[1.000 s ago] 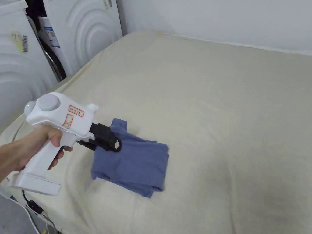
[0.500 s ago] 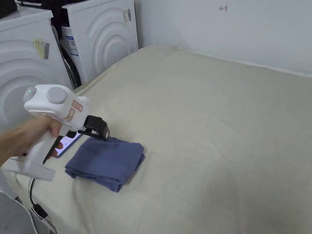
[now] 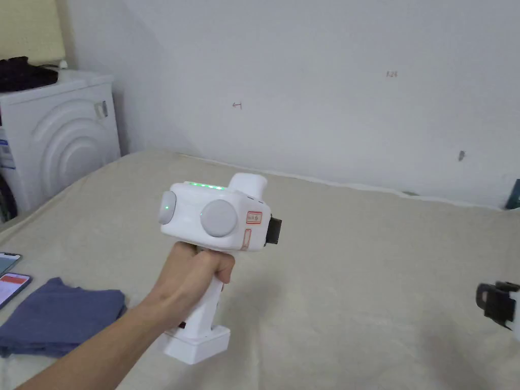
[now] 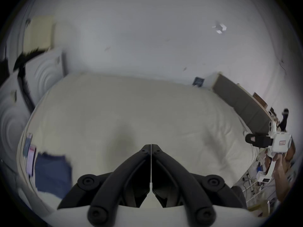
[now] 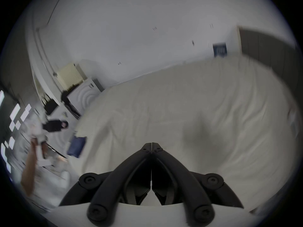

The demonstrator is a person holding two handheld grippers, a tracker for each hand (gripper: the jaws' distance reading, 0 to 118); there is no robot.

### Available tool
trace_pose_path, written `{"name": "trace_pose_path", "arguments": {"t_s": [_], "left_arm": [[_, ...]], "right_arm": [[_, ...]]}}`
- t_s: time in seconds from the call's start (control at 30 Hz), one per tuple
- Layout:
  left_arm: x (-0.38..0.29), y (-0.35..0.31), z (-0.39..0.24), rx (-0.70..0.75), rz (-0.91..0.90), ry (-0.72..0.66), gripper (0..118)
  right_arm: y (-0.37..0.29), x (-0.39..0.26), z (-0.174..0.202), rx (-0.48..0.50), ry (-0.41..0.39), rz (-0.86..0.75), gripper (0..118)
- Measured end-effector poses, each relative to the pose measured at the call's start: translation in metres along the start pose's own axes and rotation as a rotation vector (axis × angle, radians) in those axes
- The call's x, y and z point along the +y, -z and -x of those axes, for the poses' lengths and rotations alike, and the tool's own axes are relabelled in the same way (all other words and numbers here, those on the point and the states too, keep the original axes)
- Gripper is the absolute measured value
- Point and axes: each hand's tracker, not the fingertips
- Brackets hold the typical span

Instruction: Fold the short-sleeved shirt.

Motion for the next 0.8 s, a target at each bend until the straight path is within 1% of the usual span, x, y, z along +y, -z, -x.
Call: {"name": "trace_pose_path", "arguments": {"t_s": [0.03,0.07,0.1,0.13,0.17,0.2,0.23,0.27,0.3,0.33,0.37,0.43,0.5,0.63,0.67,0.77,0.8], "left_arm": [[0.009,-0.008,-0.033,0.033,-0.058,0.032,0],[0.021,-0.011,-0.048,0.035,-0.107,0.025,0],[0.032,-0.015,-0.06,0.053,-0.154,0.029,0],[0.043,-0.019,-0.072,0.085,-0.198,0.026,0],[0.049,-0.024,-0.081,0.101,-0.28,0.04,0],[0.057,-0.027,-0.085,0.106,-0.322,0.04,0],[0.065,-0.028,-0.088,0.099,-0.307,0.008,0],[0.072,-0.03,-0.09,0.096,-0.277,0.005,0],[0.074,-0.034,-0.094,0.11,-0.287,-0.002,0],[0.076,-0.04,-0.096,0.141,-0.331,0.021,0],[0.077,-0.044,-0.098,0.168,-0.359,0.04,0],[0.076,-0.053,-0.102,0.218,-0.36,0.037,0],[0.076,-0.06,-0.103,0.202,-0.357,0.033,0],[0.076,-0.069,-0.114,0.236,-0.41,0.105,0],[0.079,-0.073,-0.115,0.266,-0.486,0.123,0],[0.082,-0.076,-0.12,0.279,-0.486,0.125,0],[0.083,-0.078,-0.118,0.275,-0.489,0.102,0]], "right_arm": [[-0.006,0.014,0.004,-0.054,-0.045,-0.06,0],[-0.01,0.024,0.006,-0.095,-0.076,-0.1,1],[-0.016,0.035,0.008,-0.124,-0.086,-0.138,0],[-0.023,0.045,0.01,-0.151,-0.079,-0.183,1],[-0.029,0.055,0.011,-0.161,-0.083,-0.222,1],[-0.034,0.061,0.011,-0.184,-0.094,-0.247,0],[-0.04,0.068,0.012,-0.218,-0.093,-0.273,1],[-0.045,0.072,0.01,-0.214,-0.098,-0.296,1],[-0.051,0.075,0.007,-0.195,-0.088,-0.317,0],[-0.055,0.08,0.003,-0.184,-0.081,-0.33,0],[-0.059,0.082,0.001,-0.193,-0.071,-0.341,1],[-0.064,0.088,-0.003,-0.21,-0.071,-0.358,1],[-0.069,0.093,-0.004,-0.219,-0.079,-0.367,1],[-0.078,0.101,0.001,-0.215,-0.069,-0.403,1],[-0.078,0.102,0.001,-0.207,-0.069,-0.405,1],[-0.075,0.105,0.001,-0.223,-0.078,-0.399,1],[-0.076,0.105,0.0,-0.219,-0.071,-0.401,1]]}}
